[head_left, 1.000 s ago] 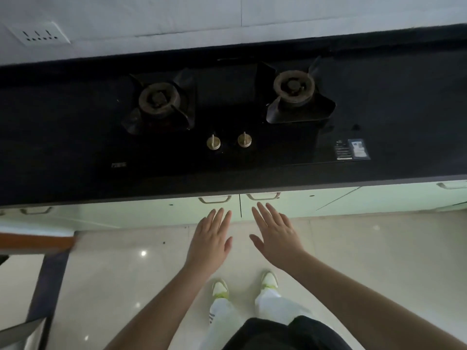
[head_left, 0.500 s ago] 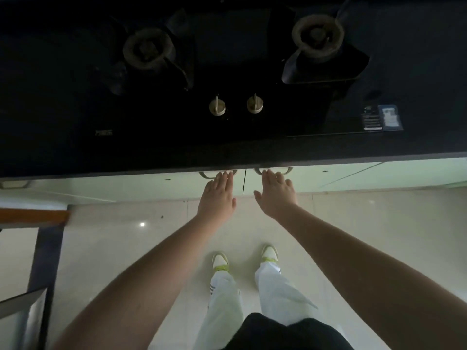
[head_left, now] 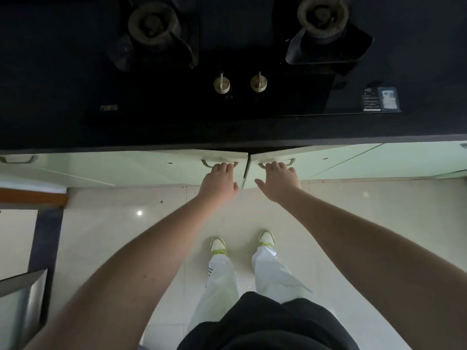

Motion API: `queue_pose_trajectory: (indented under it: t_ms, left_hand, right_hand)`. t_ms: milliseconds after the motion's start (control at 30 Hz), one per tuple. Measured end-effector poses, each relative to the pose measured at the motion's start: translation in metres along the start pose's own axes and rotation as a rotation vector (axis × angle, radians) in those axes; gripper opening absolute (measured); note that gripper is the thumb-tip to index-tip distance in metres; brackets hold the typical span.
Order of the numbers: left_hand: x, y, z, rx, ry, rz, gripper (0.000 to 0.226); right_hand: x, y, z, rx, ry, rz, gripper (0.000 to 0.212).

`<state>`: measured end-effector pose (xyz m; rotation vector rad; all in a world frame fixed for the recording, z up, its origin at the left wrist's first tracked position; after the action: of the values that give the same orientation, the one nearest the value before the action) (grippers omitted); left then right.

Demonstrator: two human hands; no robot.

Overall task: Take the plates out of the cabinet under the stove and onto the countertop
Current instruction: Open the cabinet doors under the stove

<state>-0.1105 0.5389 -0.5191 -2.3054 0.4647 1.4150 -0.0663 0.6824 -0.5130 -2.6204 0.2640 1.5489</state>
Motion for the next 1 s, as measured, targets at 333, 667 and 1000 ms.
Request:
queue_pose_trajectory:
  t_ms: [333, 667, 1000]
  left_hand:
    - [0.022, 0.005, -0.059, 0.081, -0.084, 0.084, 0.051]
    - [0.041, 0.04, -0.122, 0.005, -0.141, -0.058, 0.087]
    - [0.055, 0.06, -0.155, -0.327, -0.229, -0.339, 0.06]
  right_hand:
    - [0.038, -0.017, -0.077, 0.163, -0.067, 0.101, 0.072]
    - [0.074, -0.052, -0.15, 0.45, -0.033, 0.392, 0.066]
    - [0.071, -0.087, -0.206, 0.432, -0.327, 0.519, 0.075]
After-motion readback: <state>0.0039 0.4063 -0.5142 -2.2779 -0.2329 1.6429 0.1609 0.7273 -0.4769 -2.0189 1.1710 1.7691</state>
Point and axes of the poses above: each hand's wrist, its own z-axis towards the middle knuckle, its own x-axis out of the palm, y = z × x, the point moved 9 cm from there along z, towards the middle knuckle, and after that the axes turned 2 degrees about -y, right-handed, at the moved point
